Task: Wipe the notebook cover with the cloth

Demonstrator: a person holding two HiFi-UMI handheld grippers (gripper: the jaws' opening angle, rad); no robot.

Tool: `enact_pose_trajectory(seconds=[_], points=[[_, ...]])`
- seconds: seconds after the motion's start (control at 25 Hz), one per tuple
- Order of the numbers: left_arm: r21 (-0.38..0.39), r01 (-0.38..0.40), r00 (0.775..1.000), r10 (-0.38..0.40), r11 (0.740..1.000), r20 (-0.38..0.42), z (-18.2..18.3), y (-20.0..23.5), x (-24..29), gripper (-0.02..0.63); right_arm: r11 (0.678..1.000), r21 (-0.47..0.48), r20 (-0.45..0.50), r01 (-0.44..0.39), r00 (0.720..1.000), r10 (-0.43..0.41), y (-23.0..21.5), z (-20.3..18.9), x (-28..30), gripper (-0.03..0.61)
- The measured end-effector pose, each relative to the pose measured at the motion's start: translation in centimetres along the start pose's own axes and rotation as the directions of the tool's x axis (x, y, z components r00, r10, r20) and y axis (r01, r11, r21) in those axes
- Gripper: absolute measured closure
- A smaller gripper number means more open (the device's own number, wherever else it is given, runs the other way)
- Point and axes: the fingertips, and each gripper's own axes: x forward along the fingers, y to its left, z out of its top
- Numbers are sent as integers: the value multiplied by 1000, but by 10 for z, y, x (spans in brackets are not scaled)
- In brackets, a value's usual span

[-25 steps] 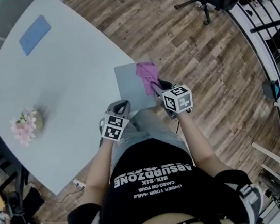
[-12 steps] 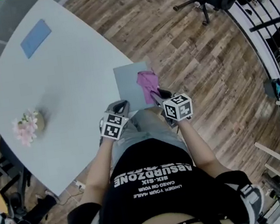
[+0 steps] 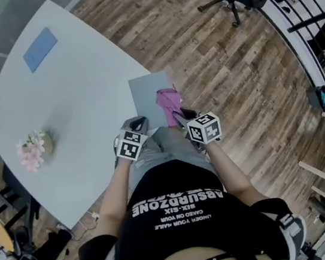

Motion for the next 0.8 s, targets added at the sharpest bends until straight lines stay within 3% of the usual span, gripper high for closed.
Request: enact_pose_trajectory(seconds=[0.16, 0.8], points=[[38, -1, 1000, 2, 999, -29, -1, -5, -1, 597, 1000, -3, -11, 6, 1000, -6, 3, 0, 0, 491], [13, 25, 998, -24, 1000, -51, -25, 0, -23, 597, 996, 84, -2, -25, 1000, 25, 15, 6, 17, 492]])
